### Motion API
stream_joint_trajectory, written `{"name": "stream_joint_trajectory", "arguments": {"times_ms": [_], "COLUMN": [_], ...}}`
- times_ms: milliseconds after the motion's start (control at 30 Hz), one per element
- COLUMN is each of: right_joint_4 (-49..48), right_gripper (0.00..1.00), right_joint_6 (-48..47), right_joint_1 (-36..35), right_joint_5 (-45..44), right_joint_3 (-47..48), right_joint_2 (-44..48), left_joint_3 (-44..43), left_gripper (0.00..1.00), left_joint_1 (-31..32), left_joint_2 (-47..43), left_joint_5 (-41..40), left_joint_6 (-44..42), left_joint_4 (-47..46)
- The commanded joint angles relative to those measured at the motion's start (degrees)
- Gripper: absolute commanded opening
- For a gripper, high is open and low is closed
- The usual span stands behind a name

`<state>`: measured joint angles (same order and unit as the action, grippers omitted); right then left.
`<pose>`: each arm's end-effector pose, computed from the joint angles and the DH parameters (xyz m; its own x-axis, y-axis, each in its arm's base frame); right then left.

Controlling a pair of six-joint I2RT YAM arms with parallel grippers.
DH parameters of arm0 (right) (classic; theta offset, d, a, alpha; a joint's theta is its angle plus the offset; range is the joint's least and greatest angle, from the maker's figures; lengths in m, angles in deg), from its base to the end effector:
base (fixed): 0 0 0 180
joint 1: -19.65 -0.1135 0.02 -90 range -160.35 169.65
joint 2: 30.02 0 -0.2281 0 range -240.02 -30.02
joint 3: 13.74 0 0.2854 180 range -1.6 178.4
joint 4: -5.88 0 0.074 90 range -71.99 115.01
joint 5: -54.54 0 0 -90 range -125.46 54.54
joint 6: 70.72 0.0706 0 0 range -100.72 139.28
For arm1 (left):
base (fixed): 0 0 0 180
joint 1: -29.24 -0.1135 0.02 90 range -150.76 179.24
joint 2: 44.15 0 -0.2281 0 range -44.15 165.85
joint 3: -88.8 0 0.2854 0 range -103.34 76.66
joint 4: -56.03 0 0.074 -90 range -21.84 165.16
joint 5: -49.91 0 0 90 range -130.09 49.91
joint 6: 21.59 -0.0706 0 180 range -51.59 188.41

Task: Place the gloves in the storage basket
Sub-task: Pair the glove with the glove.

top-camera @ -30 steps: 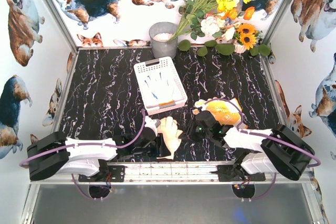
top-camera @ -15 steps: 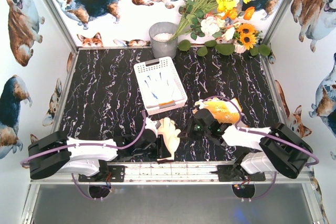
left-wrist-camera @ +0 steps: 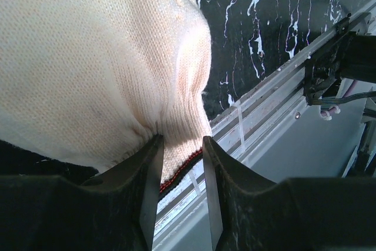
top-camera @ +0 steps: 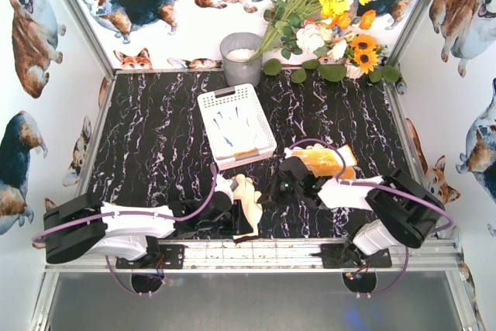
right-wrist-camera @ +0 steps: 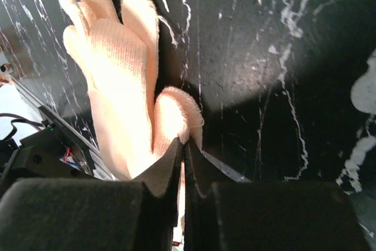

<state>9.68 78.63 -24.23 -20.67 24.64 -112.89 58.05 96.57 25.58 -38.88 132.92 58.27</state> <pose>0.1965 0.2140 0.0336 -0.9562 0.2345 -0.1752 0.0588 0.7404 0.6696 0.1033 -0.2512 0.0527 -0.9476 -0.0729 -0.3111 0.1704 0.7084 -0.6850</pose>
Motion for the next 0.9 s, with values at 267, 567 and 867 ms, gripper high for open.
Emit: {"name": "stream_joint_trajectory", "arguments": {"times_ms": [267, 567, 867], "right_joint_4": [4.5, 13.0, 21.6], "right_gripper": [0.00, 0.00, 0.01], "right_joint_6": [-2.6, -4.9, -3.4], "right_joint_1": [-0.3, -0.2, -0.2], "right_joint_5": [-5.3, -7.7, -11.6], "right_joint_3": [4.9, 2.9, -1.9], "right_joint_2": [-3.8, 3.9, 15.7], "left_joint_3": [-1.6, -9.5, -12.0], "left_gripper": [0.37, 0.60, 0.67], "left_joint_1": [1.9, 1.5, -4.0], "left_joint_2": [-1.1, -10.7, -16.3], "left_joint_5": [-0.1, -9.7, -19.9], "left_joint_6": [-0.9, -4.7, -7.2], "left_joint_4": [3.1, 19.9, 24.9]}}
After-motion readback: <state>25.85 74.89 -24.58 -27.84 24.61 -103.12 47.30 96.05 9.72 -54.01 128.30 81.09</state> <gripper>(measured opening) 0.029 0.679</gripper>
